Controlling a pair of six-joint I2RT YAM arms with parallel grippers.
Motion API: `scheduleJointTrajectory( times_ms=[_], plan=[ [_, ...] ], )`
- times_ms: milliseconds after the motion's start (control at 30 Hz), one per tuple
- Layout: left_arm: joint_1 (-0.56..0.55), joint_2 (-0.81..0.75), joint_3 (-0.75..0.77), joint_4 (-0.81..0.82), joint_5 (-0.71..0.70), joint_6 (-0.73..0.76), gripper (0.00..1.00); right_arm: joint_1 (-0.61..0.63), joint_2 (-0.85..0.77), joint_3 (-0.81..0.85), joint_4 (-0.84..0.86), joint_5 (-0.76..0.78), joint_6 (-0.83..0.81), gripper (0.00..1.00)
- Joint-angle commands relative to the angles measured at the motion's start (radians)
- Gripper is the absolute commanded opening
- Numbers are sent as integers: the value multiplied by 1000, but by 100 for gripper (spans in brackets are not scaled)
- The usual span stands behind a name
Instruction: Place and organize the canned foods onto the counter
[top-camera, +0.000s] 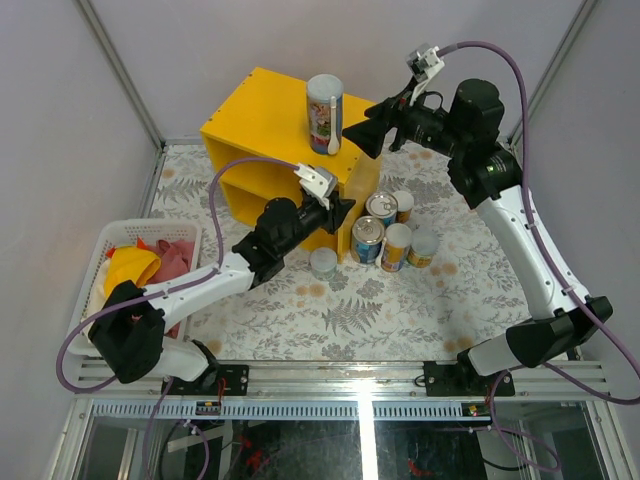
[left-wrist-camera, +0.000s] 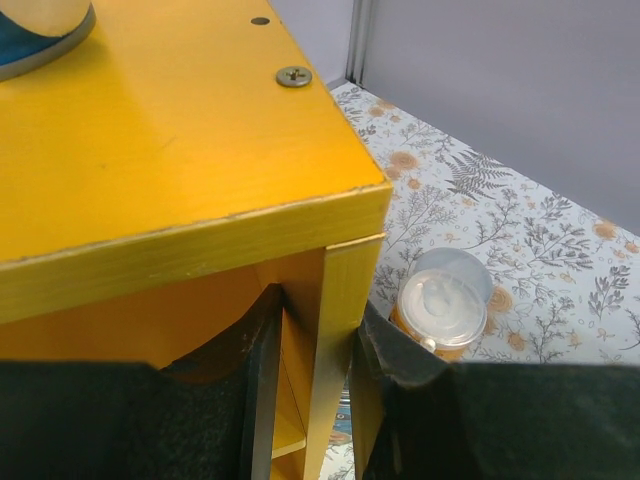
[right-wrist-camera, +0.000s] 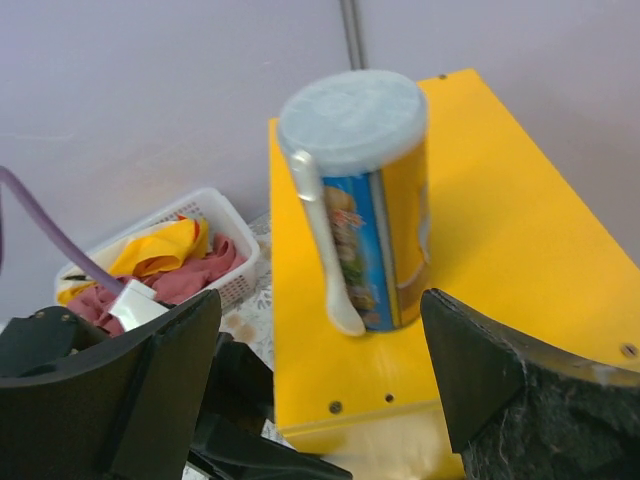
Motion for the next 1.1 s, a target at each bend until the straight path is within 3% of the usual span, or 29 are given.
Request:
scheduleJointTrajectory(
  times_ms=[0,400,1067],
  plan=[
    [-96,15,37,29,307,-111,0,37,10,80,-1,-59,-10,88],
    [-164,31,51,13,311,-113,0,65,64,143,-82,92,-67,88],
    [-223,70,79,10,314,-140,2,73,105,113,-65,147,-91,87]
  ],
)
